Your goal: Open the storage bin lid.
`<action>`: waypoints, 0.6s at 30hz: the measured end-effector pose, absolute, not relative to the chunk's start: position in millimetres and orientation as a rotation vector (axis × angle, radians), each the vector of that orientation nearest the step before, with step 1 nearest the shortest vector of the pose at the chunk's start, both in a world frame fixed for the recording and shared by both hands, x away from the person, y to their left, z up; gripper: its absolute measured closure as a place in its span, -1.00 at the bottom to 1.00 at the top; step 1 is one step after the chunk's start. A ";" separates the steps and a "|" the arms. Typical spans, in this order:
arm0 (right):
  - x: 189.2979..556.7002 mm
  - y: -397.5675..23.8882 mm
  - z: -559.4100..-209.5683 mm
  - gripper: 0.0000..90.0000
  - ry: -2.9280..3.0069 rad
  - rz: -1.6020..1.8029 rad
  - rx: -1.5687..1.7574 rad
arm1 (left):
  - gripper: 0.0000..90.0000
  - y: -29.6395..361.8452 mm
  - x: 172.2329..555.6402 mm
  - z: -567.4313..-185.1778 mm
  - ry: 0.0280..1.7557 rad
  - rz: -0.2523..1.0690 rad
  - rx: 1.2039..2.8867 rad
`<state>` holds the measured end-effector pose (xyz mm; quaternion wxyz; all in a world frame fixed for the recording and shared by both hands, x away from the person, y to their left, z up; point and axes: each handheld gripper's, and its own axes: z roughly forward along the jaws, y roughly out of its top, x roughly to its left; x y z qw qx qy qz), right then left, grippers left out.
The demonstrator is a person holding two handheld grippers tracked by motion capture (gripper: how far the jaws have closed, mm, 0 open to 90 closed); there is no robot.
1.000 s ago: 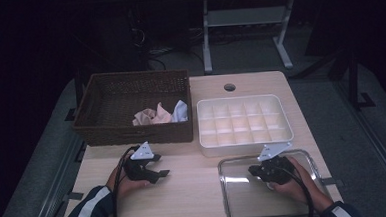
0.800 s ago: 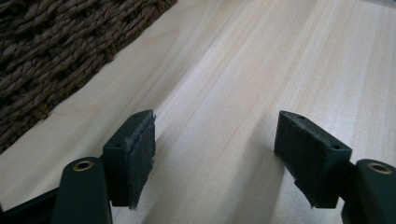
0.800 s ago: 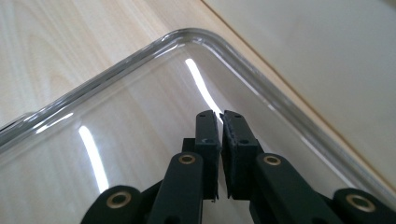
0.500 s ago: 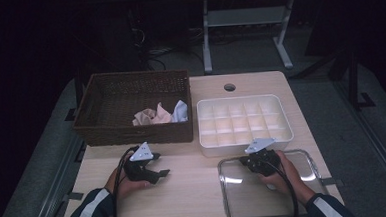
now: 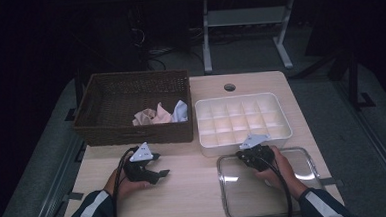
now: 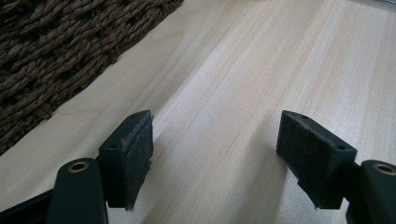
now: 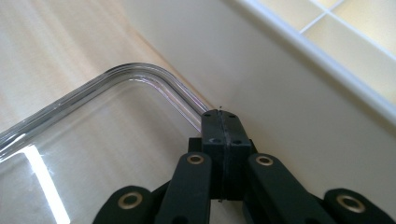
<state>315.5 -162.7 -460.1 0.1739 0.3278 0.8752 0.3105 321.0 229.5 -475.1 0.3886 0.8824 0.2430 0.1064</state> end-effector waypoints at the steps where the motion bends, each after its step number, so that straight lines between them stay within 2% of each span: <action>1: 316.4 -161.9 -460.1 0.99 2.478 0.876 0.926 | -0.41 229.2 320.9 -475.3 0.622 0.269 2.239; 4: 316.8 -160.7 -460.3 0.99 2.468 0.864 0.915 | -0.41 229.3 320.8 -475.3 0.622 0.269 2.239; 7: 312.3 -161.8 -459.3 0.88 2.487 0.894 0.916 | -0.41 230.4 320.5 -474.7 0.627 0.270 2.245; 12: 304.3 -160.2 -453.9 0.82 2.522 0.951 0.889 | -0.38 232.5 321.0 -467.9 0.648 0.240 2.237; 16: 298.7 -160.0 -451.9 0.65 2.540 1.000 0.855 | -0.39 233.0 319.1 -455.5 0.620 0.253 2.192; 18: 297.7 -160.0 -450.7 0.63 2.533 1.007 0.851 | -0.40 234.0 319.0 -453.7 0.614 0.252 2.188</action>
